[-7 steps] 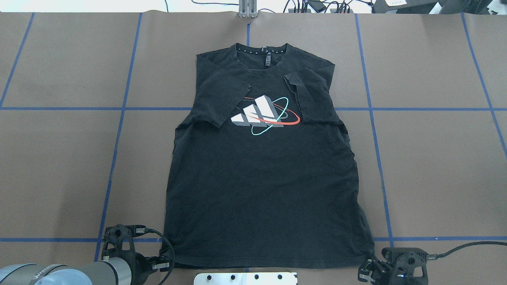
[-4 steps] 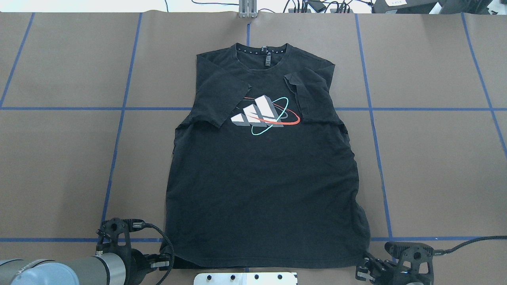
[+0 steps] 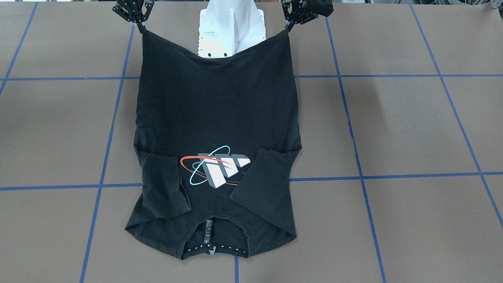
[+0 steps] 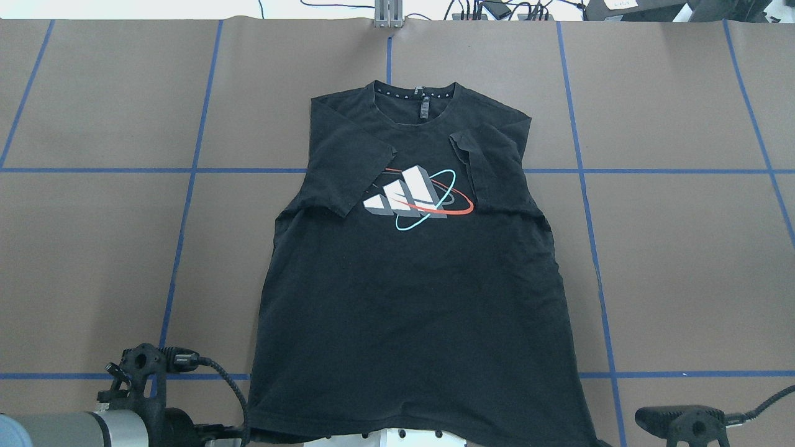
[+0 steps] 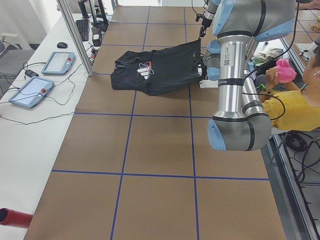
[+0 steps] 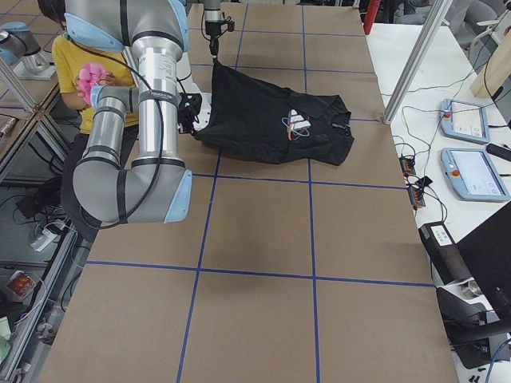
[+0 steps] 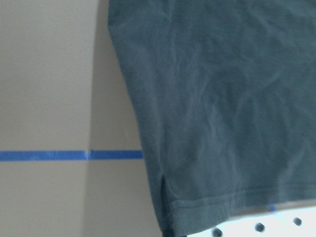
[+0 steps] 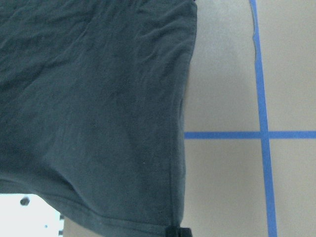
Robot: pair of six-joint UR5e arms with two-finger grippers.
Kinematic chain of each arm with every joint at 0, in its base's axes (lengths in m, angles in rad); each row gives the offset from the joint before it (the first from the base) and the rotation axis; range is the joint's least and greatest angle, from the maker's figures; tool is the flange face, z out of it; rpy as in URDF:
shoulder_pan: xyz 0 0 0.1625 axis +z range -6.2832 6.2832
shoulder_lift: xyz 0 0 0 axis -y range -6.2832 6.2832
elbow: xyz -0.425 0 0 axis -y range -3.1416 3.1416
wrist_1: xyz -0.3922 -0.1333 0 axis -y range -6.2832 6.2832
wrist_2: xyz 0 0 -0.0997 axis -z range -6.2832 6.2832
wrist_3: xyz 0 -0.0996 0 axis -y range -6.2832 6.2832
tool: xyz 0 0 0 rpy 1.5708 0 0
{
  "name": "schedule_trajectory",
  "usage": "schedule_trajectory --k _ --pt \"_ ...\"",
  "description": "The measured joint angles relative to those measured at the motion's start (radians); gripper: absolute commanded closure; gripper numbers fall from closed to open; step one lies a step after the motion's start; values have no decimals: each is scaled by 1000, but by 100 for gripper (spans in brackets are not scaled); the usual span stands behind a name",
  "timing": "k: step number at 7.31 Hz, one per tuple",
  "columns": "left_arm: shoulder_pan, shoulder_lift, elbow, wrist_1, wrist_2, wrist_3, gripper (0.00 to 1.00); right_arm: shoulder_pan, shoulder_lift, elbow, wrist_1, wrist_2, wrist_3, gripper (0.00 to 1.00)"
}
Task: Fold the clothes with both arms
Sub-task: 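Lift the hem with both grippers and fold it toward the collar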
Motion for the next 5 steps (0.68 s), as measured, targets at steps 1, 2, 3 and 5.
schedule_trajectory --k 1,2,3,5 --pt "35 25 -44 4 -18 -5 100 -67 -11 47 -14 0 0 100" --pt "86 53 -85 5 -26 -22 100 -128 -15 85 -23 -2 1 100" --pt "139 69 -112 5 -28 -54 100 -180 -16 115 -30 -11 2 100" --pt "149 68 -122 6 -28 -86 100 -191 -13 147 -51 -67 4 100"
